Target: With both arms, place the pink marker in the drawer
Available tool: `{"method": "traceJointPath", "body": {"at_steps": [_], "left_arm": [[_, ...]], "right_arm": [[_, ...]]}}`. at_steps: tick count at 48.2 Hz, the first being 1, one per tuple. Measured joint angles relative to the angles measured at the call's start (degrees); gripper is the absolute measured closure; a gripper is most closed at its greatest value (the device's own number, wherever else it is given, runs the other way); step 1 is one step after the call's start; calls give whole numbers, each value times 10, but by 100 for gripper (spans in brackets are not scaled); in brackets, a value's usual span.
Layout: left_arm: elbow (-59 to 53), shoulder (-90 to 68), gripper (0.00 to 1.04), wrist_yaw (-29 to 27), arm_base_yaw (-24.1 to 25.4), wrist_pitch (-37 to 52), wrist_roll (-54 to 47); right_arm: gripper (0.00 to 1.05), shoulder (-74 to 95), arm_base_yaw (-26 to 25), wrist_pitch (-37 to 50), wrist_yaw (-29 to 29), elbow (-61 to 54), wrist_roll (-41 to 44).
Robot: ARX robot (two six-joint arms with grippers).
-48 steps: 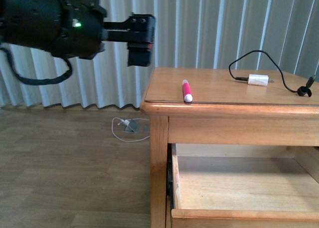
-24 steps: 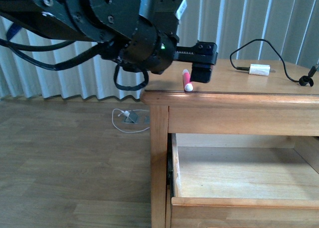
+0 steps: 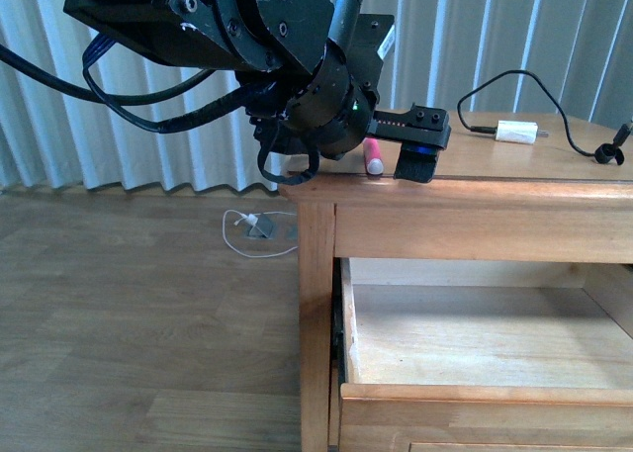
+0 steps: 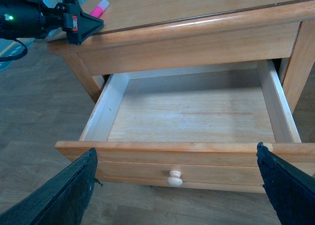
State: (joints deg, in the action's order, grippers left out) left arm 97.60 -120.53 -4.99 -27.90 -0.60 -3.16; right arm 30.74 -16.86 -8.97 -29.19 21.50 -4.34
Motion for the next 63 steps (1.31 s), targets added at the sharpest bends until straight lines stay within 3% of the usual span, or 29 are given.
{"method": "traceJointPath", "body": {"at_steps": [7, 13, 36, 49, 57, 63], "left_arm": [[5, -1, 7, 0, 0, -12, -2], [9, -1, 27, 0, -1, -25, -14], [-17, 11, 89, -9, 4, 3, -45], [-126, 75, 90, 29, 19, 113, -49], [-203, 158, 90, 107, 27, 175, -59], [-263, 221, 90, 169, 23, 213, -122]], "right_arm": [[8, 0, 0, 0, 0, 0, 0], [8, 0, 0, 0, 0, 0, 0], [8, 0, 0, 0, 0, 0, 0], [8, 0, 0, 0, 0, 0, 0], [8, 0, 0, 0, 0, 0, 0], [8, 0, 0, 0, 0, 0, 0]]}}
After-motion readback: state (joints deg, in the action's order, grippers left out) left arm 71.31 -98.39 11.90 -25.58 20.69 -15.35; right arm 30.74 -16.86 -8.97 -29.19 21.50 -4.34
